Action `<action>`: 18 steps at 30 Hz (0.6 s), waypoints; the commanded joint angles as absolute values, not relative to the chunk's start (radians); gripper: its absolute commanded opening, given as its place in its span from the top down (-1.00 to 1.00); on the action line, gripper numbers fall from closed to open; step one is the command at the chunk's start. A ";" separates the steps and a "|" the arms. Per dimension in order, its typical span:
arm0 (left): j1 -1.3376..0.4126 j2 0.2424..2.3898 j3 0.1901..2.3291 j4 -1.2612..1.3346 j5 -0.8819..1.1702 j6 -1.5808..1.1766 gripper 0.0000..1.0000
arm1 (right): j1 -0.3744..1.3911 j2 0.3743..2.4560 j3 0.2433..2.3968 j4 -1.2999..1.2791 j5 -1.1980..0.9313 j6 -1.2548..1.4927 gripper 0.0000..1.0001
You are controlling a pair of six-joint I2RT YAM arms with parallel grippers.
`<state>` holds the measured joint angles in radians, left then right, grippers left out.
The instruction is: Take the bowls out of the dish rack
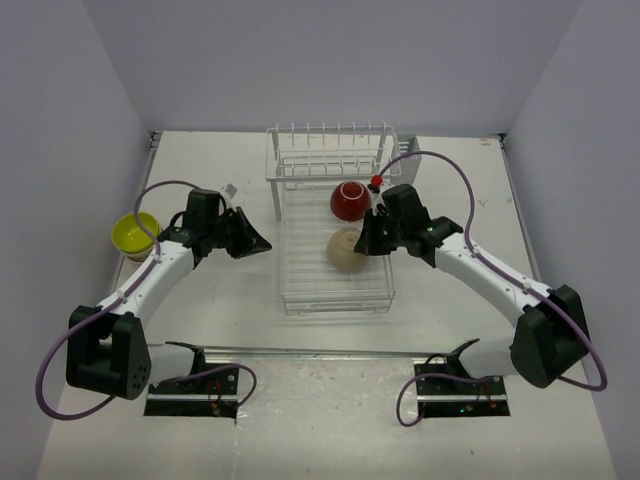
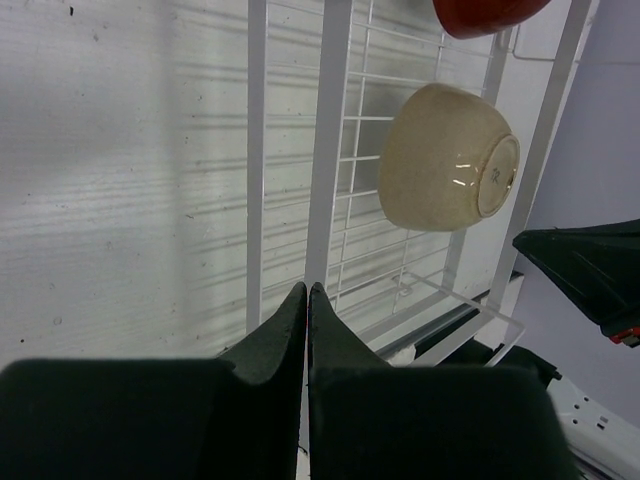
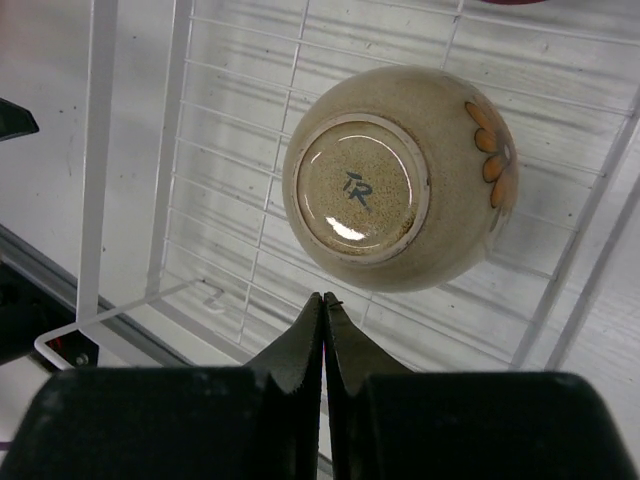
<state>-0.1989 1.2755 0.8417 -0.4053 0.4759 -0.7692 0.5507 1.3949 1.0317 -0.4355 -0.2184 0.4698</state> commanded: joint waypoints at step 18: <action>-0.203 1.224 0.739 -0.196 0.453 -0.807 1.00 | 0.606 1.391 0.917 -0.121 -0.002 0.321 1.00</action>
